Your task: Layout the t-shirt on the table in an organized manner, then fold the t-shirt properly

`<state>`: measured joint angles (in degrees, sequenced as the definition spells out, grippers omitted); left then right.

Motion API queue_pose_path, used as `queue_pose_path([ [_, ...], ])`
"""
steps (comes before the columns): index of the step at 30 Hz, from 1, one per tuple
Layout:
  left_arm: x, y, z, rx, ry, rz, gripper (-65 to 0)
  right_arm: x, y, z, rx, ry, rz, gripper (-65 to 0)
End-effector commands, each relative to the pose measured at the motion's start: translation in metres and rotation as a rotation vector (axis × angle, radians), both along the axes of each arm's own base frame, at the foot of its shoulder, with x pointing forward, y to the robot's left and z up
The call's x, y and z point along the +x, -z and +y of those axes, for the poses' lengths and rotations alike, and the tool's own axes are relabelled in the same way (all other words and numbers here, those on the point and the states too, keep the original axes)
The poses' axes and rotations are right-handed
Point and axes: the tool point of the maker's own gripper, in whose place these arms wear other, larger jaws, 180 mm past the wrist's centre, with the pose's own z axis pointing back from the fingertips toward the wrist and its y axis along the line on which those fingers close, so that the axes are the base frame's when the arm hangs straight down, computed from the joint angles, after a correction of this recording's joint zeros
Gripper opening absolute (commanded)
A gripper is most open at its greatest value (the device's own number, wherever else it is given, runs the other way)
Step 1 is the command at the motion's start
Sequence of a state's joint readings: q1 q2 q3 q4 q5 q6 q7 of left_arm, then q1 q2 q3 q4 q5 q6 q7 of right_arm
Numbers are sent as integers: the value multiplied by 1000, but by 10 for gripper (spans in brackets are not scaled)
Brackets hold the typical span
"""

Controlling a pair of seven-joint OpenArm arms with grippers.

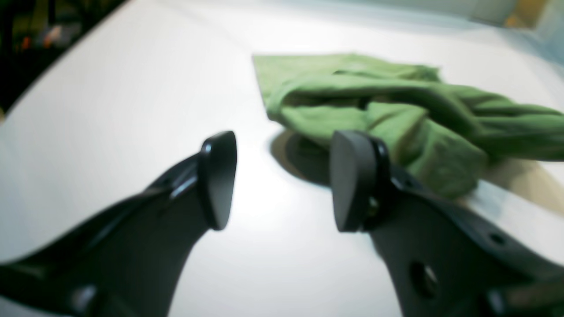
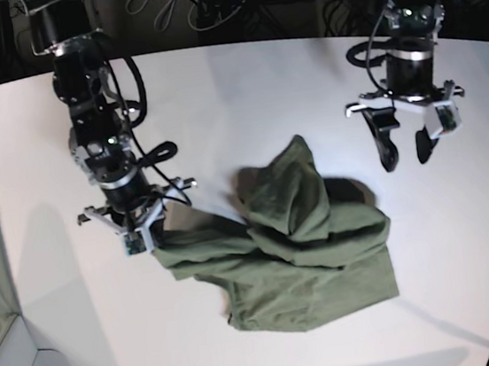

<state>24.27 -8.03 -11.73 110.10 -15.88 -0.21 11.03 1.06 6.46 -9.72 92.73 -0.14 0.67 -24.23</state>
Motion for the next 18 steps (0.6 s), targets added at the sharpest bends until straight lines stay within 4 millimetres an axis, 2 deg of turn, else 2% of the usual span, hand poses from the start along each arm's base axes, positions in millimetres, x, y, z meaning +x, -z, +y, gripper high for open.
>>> queue_pose_path([
  [1,8,-11,5,-9,-31,-33,-319,11,-28,-10,3,28,-88,-650],
  [3,16,-10,10,-37,-63,-17,-319,11,-44,-24,20,76,-130,-650],
  [7,26,-11,10,-64,-78,0,-319,9,-98,-65,51,209,-274,-650],
  [9,30,-14,9,-69,-77,-11,-318,4,-112,-84,78,288,-314,-650],
  [12,32,-11,9,-71,-75,-5,-318,-4,-109,-106,112,382,-313,-650],
  [18,38,6,-18,-90,-4,38,-318,-6,-63,-114,122,417,-197,-650],
])
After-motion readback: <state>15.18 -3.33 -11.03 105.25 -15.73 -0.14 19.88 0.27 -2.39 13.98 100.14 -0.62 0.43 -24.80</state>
